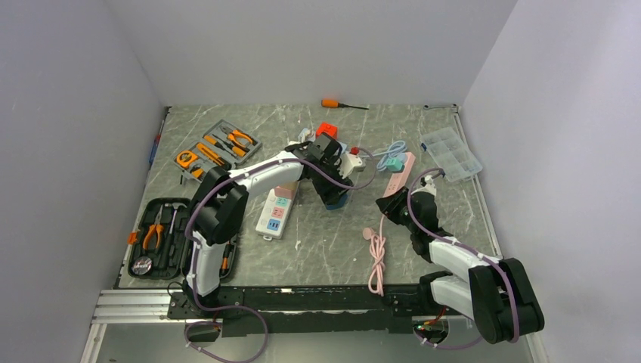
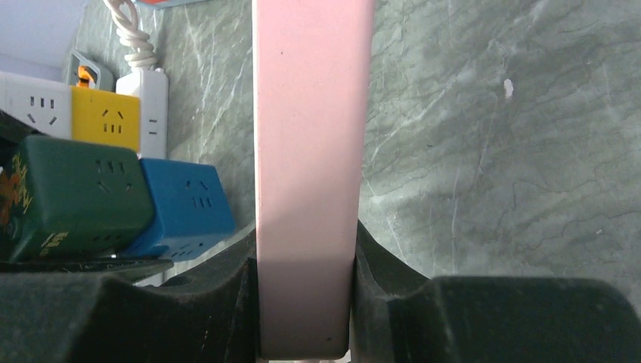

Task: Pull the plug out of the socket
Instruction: Place the plug at the center of the board.

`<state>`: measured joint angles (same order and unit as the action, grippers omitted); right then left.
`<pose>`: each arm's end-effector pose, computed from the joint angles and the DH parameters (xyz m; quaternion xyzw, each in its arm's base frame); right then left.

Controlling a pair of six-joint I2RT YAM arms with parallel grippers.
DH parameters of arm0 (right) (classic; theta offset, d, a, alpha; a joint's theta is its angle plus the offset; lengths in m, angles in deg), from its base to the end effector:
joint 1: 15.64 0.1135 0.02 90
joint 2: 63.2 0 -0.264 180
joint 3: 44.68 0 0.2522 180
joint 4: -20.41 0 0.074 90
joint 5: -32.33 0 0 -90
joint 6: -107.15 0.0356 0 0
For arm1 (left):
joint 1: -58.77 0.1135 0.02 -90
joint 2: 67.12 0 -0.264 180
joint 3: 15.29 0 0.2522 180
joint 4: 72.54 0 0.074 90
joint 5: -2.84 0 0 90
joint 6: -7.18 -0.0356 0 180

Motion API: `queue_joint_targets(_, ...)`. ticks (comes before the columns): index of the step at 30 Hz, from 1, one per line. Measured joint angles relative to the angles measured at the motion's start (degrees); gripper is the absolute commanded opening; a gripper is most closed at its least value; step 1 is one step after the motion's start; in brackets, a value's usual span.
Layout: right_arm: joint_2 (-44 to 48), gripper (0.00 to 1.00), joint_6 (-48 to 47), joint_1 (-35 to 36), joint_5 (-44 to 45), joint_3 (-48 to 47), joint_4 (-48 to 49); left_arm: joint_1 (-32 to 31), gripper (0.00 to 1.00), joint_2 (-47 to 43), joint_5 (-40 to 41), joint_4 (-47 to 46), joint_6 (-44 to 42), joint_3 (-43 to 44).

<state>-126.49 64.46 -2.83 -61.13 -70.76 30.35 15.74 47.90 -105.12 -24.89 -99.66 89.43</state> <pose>0.1941 0.0463 0.1466 0.2381 0.8197 0.2829 0.4374 0.3120 -0.3062 0.2162 0.5111 0.8012 -0.2079 0.2316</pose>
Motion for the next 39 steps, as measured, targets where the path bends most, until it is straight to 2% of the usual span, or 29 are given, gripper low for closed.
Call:
queue_joint_targets(3,0.02,0.0,-0.85,-0.02,-0.61,0.55,1.11,-0.15,0.38,0.85,0.09,-0.85,-1.77,0.02)
queue_joint_targets(5,0.04,0.0,-1.09,-0.04,-1.22,0.92,1.66,-0.33,0.5,0.85,0.11,-0.79,-2.54,0.02)
queue_joint_targets(6,0.04,0.0,-1.18,-0.04,-1.55,0.96,1.79,-0.39,0.67,0.85,0.22,-0.7,-2.93,0.02)
queue_joint_targets(7,0.04,0.0,-1.31,-0.04,-1.97,1.05,2.01,-0.48,0.89,0.85,0.35,-0.66,-3.21,0.02)
queue_joint_targets(8,0.04,0.0,-1.46,-0.04,-2.38,1.05,2.12,-0.59,0.98,0.85,0.46,-0.63,-3.5,0.04)
queue_joint_targets(16,0.33,0.0,-3.65,-0.04,-4.57,0.85,1.66,-0.66,0.99,1.4,-0.07,5.2,-5.22,2.93)
queue_joint_targets(28,1.55,0.0,-7.02,-0.11,-5.81,-1.7,-3.28,2.54,0.99,-0.22,-9.6,18.18,-9.49,20.35)
queue_joint_targets(32,1.95,0.0,-8.39,-0.02,-6.93,-3.3,-4.87,4.63,0.99,-2.19,-11.85,16.35,-9.49,22.01)
queue_joint_targets(39,1.9,0.0,-11.82,2.4,-8.04,-8.44,-7.72,4.61,0.99,-2.78,-13.92,5.7,-11.67,20.83)
